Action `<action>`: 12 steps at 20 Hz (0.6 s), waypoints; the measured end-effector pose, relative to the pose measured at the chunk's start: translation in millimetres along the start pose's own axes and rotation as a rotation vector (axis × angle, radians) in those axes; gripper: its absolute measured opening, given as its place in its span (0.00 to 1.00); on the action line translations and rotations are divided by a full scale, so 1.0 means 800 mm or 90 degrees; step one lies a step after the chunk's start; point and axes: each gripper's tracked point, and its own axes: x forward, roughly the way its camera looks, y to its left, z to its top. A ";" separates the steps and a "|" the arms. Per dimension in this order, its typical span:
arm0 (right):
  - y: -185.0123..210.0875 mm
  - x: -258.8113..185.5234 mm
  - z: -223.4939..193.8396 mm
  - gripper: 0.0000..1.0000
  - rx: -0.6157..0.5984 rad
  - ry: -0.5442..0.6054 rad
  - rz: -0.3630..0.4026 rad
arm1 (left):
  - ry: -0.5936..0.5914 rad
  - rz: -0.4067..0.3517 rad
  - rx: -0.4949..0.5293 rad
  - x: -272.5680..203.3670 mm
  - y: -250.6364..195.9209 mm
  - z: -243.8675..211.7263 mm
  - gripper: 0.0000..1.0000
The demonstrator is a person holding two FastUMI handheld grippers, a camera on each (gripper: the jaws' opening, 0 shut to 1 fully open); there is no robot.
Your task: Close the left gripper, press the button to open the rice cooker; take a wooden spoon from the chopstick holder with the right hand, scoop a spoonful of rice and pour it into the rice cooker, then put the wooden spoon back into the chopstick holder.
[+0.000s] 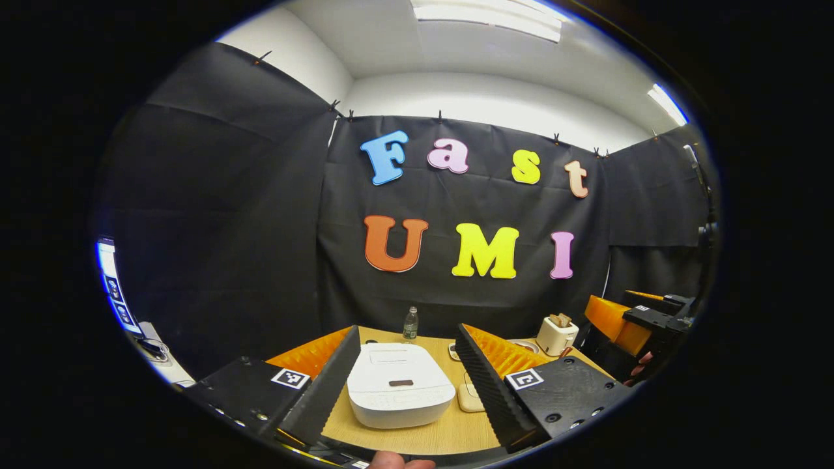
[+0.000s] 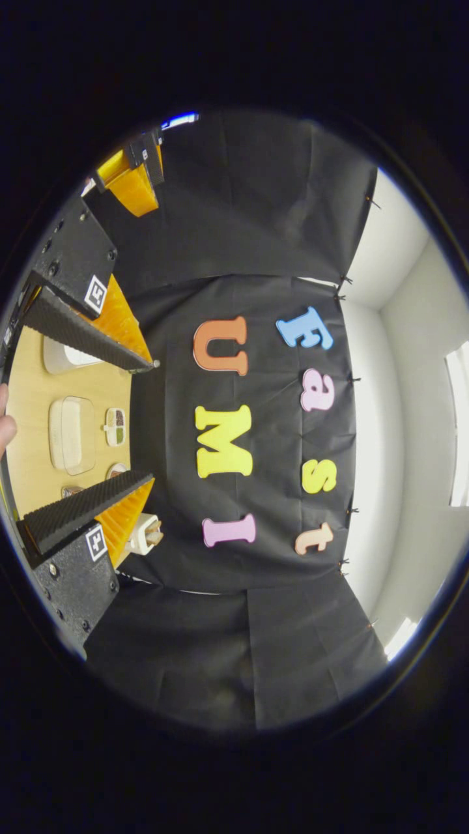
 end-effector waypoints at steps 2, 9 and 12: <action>0.001 0.000 0.000 1.00 -0.003 -0.002 0.002 | 0.002 0.001 0.000 0.000 0.000 0.000 0.94; 0.008 0.008 0.003 1.00 -0.005 -0.004 0.023 | 0.014 0.005 -0.003 0.001 0.000 -0.005 0.94; 0.006 0.012 0.005 1.00 0.006 -0.008 0.027 | 0.017 0.007 0.000 0.004 0.000 -0.005 0.94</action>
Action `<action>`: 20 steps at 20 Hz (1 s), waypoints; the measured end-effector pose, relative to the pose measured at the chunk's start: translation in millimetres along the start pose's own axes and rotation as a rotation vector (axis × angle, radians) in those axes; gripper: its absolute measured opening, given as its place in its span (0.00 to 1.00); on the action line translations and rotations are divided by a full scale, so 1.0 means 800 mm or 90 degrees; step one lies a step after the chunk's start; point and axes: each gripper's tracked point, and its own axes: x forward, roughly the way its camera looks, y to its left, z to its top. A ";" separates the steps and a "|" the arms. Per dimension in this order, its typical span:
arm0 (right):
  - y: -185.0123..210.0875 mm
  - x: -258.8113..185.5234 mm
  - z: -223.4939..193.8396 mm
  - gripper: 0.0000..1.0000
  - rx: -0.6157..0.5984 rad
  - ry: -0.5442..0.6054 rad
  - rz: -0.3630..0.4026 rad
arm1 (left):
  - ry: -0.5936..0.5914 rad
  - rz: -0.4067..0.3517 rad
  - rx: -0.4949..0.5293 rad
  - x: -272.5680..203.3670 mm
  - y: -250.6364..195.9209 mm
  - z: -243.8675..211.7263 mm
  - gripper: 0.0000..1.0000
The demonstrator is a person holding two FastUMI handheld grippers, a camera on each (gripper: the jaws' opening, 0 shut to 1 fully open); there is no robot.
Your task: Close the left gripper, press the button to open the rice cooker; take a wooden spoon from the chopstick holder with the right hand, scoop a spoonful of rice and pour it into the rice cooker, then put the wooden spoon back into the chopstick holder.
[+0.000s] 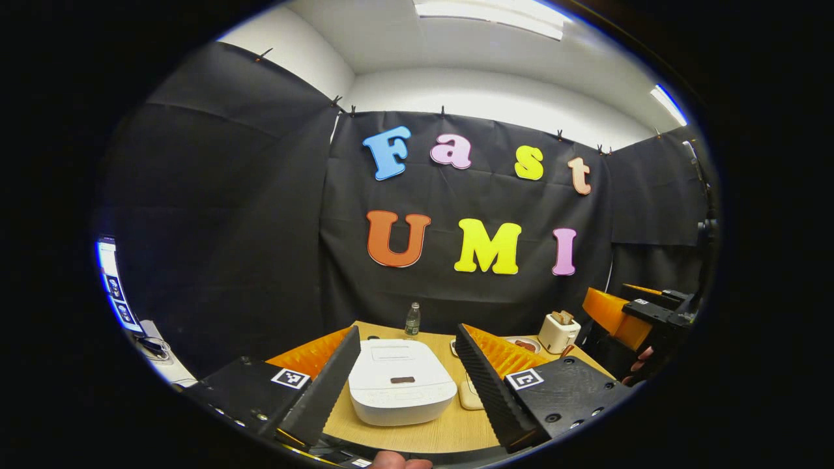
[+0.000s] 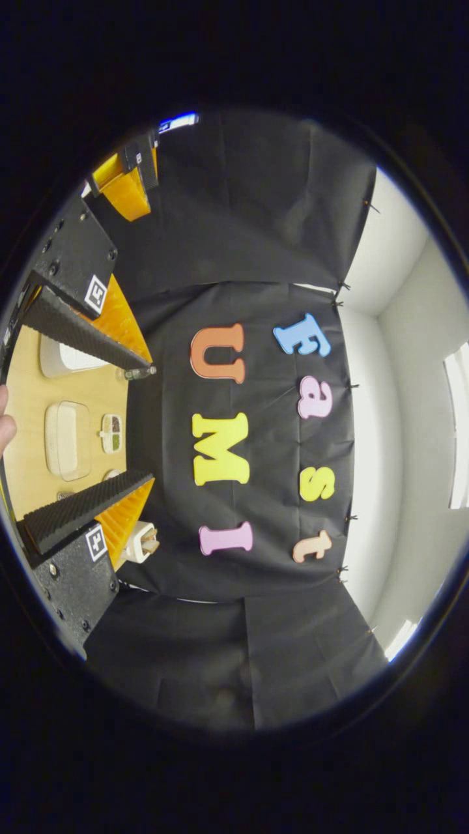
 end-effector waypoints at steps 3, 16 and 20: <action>-0.006 0.008 -0.001 1.00 0.007 0.003 0.004 | 0.015 0.003 -0.007 0.005 -0.003 -0.006 0.94; -0.073 0.065 -0.031 1.00 0.023 0.036 -0.020 | 0.159 0.001 -0.001 0.047 -0.024 -0.089 0.94; -0.090 0.093 -0.052 1.00 0.033 0.056 -0.013 | 0.227 0.005 -0.011 0.070 -0.033 -0.118 0.89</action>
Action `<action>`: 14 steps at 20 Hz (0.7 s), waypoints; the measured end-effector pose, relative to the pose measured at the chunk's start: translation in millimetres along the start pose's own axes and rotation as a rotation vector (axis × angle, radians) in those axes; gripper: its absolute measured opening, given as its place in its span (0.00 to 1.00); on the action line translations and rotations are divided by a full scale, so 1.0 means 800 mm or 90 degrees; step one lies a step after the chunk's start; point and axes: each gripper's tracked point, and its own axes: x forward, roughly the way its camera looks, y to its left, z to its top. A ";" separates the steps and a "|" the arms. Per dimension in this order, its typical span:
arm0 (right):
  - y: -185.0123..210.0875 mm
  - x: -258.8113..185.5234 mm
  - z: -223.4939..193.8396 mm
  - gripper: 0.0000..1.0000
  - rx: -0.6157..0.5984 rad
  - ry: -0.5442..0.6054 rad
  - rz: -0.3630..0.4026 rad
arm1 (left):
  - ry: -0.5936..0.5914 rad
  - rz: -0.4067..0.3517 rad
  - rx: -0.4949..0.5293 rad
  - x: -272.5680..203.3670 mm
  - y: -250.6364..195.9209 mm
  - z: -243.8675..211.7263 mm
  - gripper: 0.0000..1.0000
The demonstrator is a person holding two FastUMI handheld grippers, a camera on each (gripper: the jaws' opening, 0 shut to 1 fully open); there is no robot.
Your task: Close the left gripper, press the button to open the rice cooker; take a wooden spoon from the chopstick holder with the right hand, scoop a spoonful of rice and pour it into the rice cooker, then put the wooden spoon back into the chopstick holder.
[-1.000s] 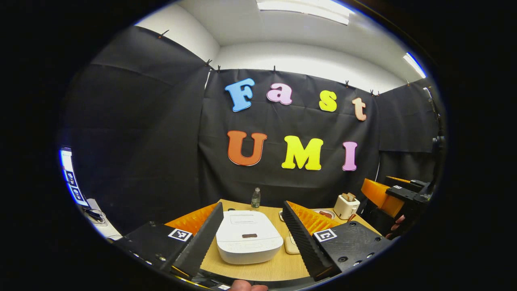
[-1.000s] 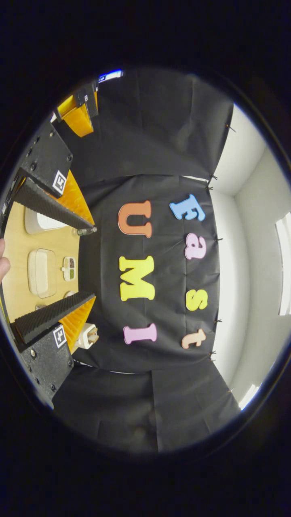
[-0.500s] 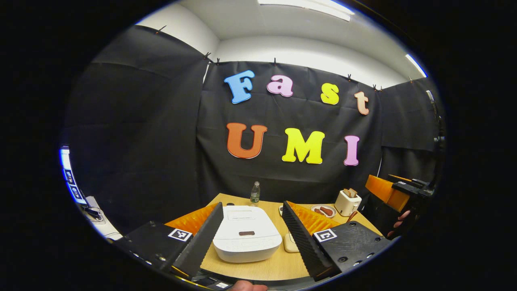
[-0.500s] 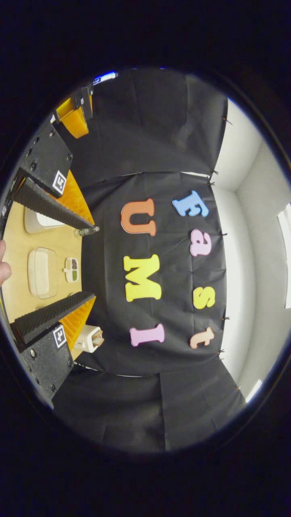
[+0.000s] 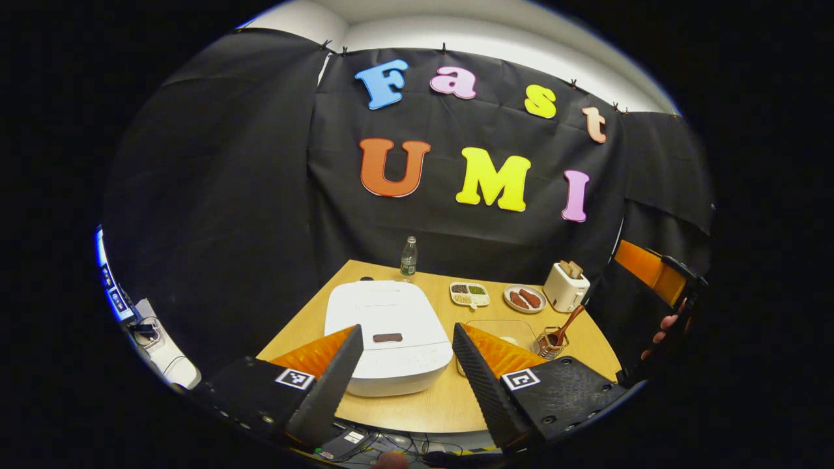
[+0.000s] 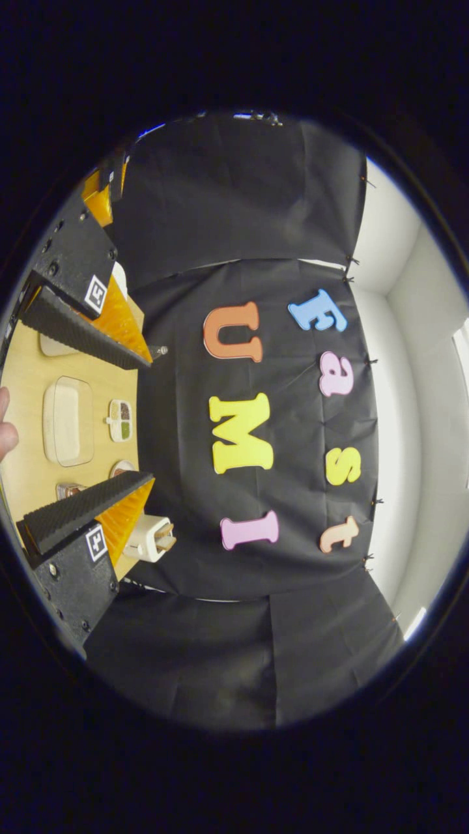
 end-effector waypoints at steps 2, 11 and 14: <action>-0.010 0.017 -0.004 1.00 0.001 0.006 0.005 | 0.036 0.023 -0.006 0.018 0.008 -0.008 0.63; -0.048 0.098 -0.035 1.00 0.022 0.041 0.029 | 0.176 0.041 -0.099 0.089 0.019 -0.040 0.00; -0.058 0.118 -0.048 1.00 0.016 0.053 0.038 | 0.232 0.032 -0.146 0.118 0.021 -0.058 0.00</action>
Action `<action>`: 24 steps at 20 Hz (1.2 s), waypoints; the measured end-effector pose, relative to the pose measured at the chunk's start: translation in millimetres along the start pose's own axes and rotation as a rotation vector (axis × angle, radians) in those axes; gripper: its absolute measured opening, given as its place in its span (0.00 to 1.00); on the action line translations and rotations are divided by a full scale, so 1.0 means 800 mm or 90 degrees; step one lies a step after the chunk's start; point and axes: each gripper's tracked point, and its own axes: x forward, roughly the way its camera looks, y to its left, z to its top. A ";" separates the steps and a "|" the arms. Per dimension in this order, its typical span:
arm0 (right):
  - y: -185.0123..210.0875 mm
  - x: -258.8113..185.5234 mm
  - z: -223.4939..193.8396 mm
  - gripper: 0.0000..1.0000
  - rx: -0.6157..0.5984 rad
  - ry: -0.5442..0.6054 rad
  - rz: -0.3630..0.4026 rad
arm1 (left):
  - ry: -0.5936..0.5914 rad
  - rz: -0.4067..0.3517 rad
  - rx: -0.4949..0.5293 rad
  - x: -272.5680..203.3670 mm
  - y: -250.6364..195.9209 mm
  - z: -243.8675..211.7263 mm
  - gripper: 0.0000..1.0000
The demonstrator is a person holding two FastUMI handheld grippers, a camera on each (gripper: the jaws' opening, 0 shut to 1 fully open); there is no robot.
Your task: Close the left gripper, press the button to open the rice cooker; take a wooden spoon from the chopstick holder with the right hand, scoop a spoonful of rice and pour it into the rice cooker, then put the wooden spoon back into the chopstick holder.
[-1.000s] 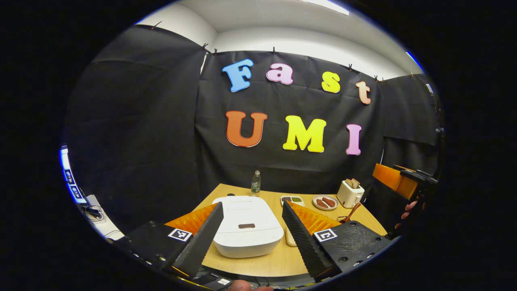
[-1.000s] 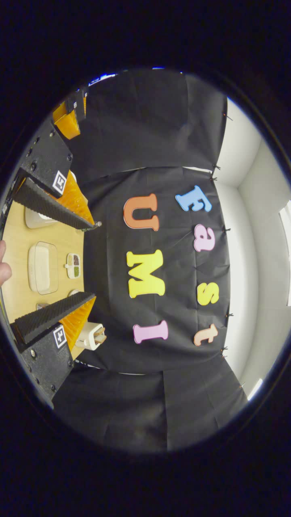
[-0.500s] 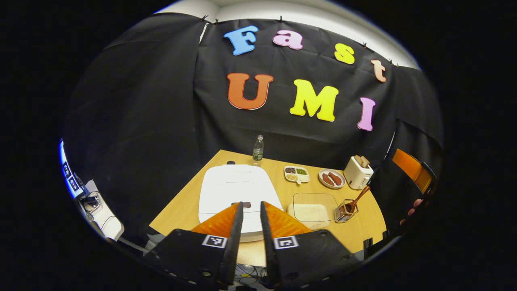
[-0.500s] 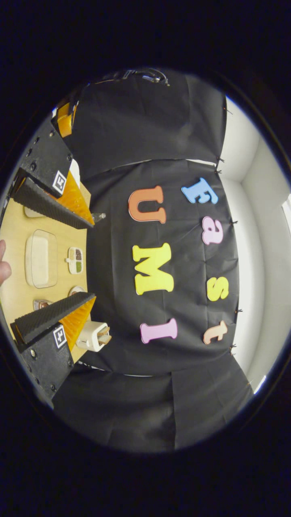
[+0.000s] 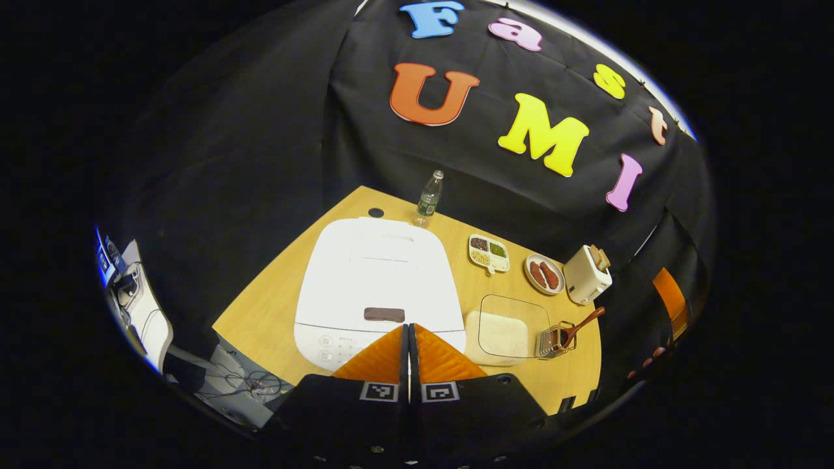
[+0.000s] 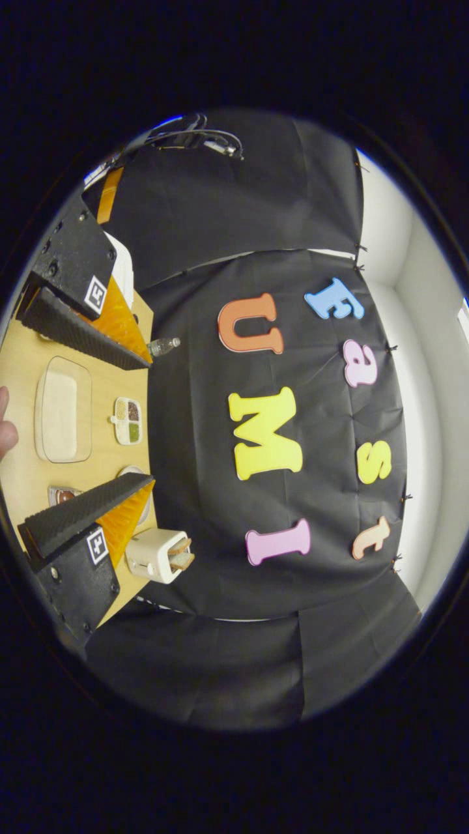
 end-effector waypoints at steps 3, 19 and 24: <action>-0.013 0.017 -0.009 1.00 -0.015 0.007 -0.001 | 0.047 0.013 -0.032 0.040 0.014 0.000 0.00; -0.026 0.035 -0.016 1.00 -0.019 0.033 -0.012 | 0.129 0.032 -0.036 0.111 0.038 -0.029 0.00; -0.011 0.034 -0.013 1.00 -0.028 0.029 -0.001 | 0.137 0.057 -0.013 0.112 0.040 -0.027 0.00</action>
